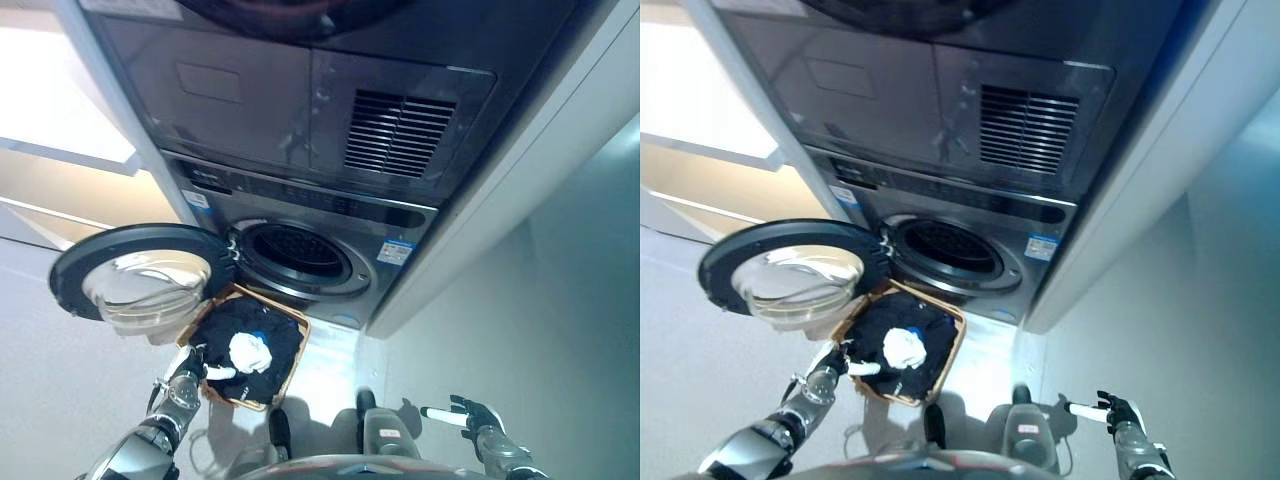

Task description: Put the clothes in the basket into the washing machine.

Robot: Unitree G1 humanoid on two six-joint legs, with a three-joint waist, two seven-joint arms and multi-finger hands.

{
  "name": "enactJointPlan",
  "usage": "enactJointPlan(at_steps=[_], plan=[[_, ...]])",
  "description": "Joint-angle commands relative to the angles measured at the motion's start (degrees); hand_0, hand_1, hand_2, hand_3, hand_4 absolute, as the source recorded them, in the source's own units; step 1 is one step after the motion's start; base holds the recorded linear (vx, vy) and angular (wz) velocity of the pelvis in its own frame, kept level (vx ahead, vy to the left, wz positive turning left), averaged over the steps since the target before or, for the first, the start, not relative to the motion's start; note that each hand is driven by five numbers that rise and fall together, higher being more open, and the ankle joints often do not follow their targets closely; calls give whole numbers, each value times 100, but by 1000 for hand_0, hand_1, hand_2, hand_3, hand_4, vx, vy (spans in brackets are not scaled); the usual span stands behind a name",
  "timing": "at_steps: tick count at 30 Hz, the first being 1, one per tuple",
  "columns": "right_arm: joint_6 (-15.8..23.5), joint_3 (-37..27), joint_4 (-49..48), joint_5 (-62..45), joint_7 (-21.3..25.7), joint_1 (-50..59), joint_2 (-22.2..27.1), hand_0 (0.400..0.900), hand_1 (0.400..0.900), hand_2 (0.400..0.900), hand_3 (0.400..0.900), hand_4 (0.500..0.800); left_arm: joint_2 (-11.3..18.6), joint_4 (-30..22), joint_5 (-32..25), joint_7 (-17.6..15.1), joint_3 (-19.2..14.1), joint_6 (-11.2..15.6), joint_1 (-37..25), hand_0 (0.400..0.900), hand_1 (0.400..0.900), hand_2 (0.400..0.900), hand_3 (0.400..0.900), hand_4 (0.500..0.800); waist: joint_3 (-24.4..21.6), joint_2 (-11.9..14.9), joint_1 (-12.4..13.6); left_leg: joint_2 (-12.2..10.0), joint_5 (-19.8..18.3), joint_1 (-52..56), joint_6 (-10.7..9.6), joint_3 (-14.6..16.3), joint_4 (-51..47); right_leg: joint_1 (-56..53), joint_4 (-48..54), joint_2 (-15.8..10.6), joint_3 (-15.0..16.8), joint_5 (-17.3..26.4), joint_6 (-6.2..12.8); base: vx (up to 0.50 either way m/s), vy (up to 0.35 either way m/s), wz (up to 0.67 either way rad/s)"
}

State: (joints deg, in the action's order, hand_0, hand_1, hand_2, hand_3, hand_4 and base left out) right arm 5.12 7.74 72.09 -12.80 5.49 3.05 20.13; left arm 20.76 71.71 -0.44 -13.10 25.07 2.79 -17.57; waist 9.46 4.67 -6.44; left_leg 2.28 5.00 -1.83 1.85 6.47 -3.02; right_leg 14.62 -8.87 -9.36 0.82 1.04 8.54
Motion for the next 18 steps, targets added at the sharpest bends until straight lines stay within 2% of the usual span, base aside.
enactJointPlan(at_steps=[1, 3, 7, 8, 13, 18], plan=[[253, 111, -138, -6, 333, 380, 660, 900, 900, 900, 900, 800, 162, 27, 289, -434, -72, 164, -796, 900, 900, 900, 900, 800, 181, 35, -132, -215, -711, -1064, -144, -45, 1204, 264, 255, 56, 3, 671, -17, -204, -92, -13], [323, 208, -346, -213, 427, 728, 727, 900, 900, 900, 900, 800, 190, 126, 237, -601, 38, 124, -1154, 900, 900, 900, 900, 800, 404, 67, -238, -252, -728, -1868, -144, -45, 1676, 928, 65, 99, 76, 715, -37, -250, -84, -23], [371, 373, -642, -321, 513, 970, 740, 900, 900, 900, 900, 800, 336, 252, 331, -718, 110, 14, -1469, 900, 900, 900, 900, 800, 516, 93, -346, -287, -733, -2446, -144, -49, 1938, 1418, -55, 141, 151, 747, -25, -91, -34, -18], [425, 463, -848, -367, 583, 1075, 740, 900, 900, 900, 900, 800, 484, 350, 482, -816, 149, -99, -1681, 900, 900, 900, 900, 800, 583, 129, -397, -331, -756, -2745, -149, -33, 2099, 1654, -106, 151, 180, 762, -12, -74, -33, -13], [534, 507, -1135, -418, 713, 1025, 831, 900, 900, 900, 900, 800, 773, 590, 1267, -1152, 326, -525, -2138, 900, 900, 900, 900, 800, 668, 161, -542, -396, -875, -3481, -171, -99, 2568, 2282, -394, 195, 201, 737, -9, -58, -15, -5], [602, 525, -1220, -407, 781, 984, 904, 900, 900, 900, 900, 800, 1014, 698, 1615, -1290, 382, -684, -2270, 900, 900, 900, 900, 800, 711, 181, -617, -445, -991, -4091, -164, -130, 3027, 2819, -709, 222, 250, 670, -24, -31, 11, -4]])
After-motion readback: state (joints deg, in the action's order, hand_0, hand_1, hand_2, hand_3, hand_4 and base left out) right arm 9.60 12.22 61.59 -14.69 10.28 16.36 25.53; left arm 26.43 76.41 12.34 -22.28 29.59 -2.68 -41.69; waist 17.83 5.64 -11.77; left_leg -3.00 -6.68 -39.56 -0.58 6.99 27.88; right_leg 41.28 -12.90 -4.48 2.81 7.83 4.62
